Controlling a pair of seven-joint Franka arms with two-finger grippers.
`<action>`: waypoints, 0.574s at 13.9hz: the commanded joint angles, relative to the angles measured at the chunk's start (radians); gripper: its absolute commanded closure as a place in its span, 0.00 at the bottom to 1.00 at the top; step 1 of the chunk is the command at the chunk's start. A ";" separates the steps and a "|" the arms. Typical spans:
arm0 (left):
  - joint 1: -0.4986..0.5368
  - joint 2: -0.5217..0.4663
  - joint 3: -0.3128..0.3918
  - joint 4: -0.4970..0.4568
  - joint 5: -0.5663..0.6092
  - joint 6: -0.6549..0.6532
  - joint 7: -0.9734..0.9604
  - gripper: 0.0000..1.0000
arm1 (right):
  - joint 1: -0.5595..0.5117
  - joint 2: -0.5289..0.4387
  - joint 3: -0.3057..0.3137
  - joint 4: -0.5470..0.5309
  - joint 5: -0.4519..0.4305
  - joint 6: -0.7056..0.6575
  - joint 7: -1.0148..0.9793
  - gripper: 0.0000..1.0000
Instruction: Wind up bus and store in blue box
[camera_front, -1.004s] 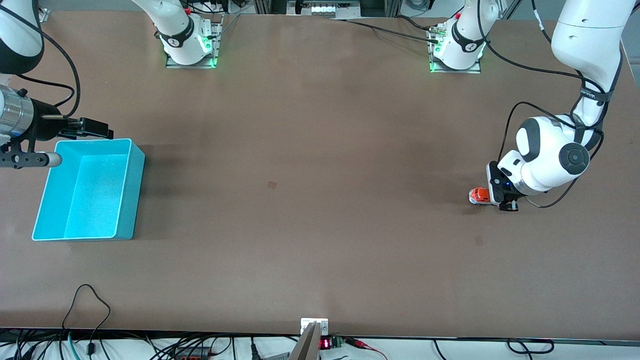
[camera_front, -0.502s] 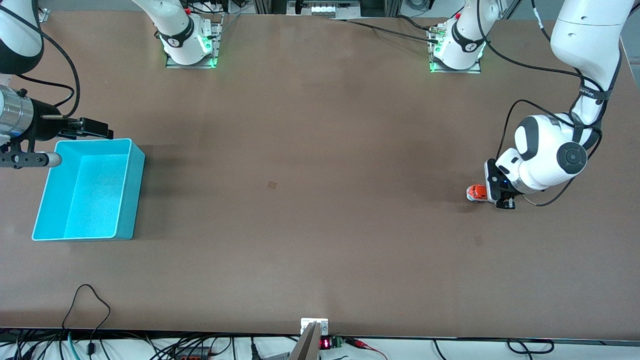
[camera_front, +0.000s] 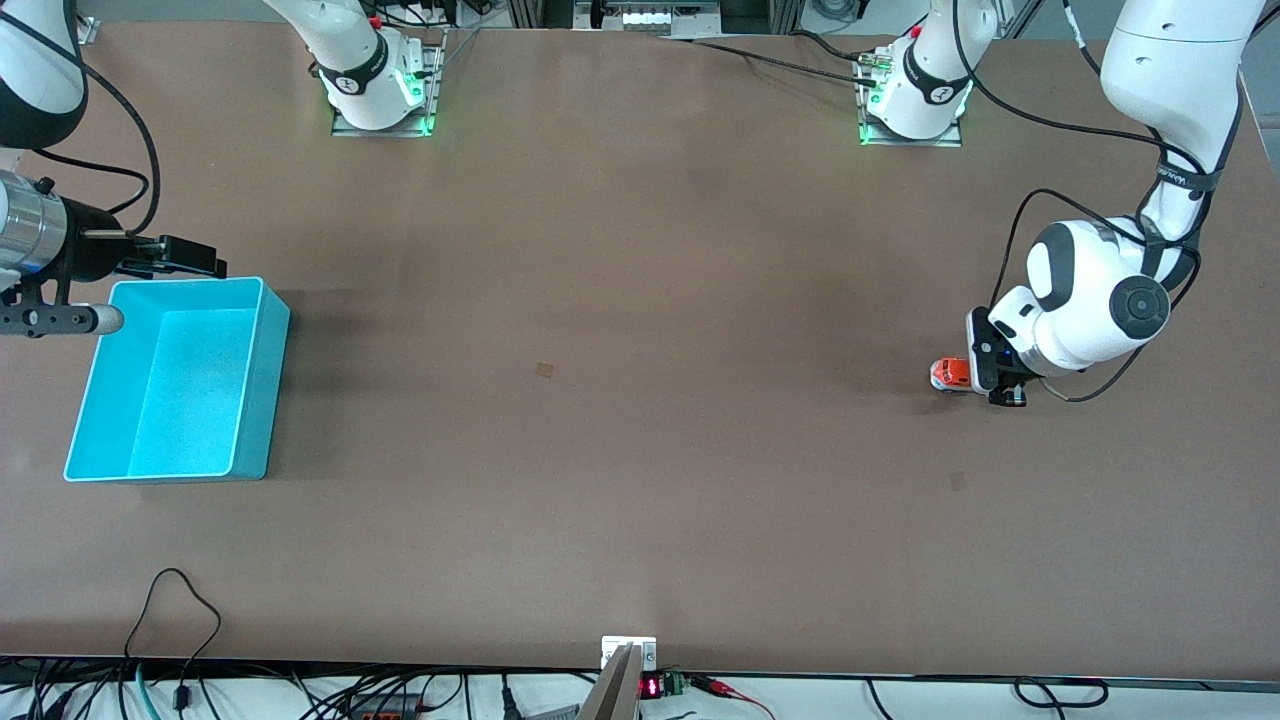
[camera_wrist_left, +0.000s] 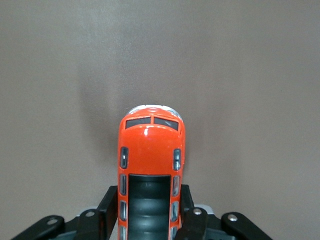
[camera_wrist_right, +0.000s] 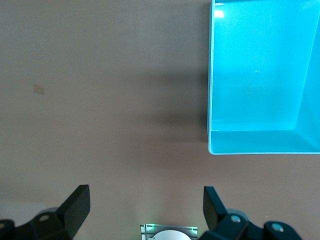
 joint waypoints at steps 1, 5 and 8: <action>0.009 -0.022 -0.009 -0.037 -0.015 -0.003 -0.006 0.77 | -0.007 0.009 -0.002 0.020 0.023 -0.013 -0.020 0.00; 0.019 -0.017 -0.007 -0.034 -0.015 0.001 -0.028 0.77 | -0.006 0.009 -0.002 0.021 0.023 -0.013 -0.020 0.00; 0.017 -0.005 -0.009 -0.029 -0.013 0.001 -0.028 0.77 | -0.007 0.009 -0.002 0.020 0.023 -0.015 -0.020 0.00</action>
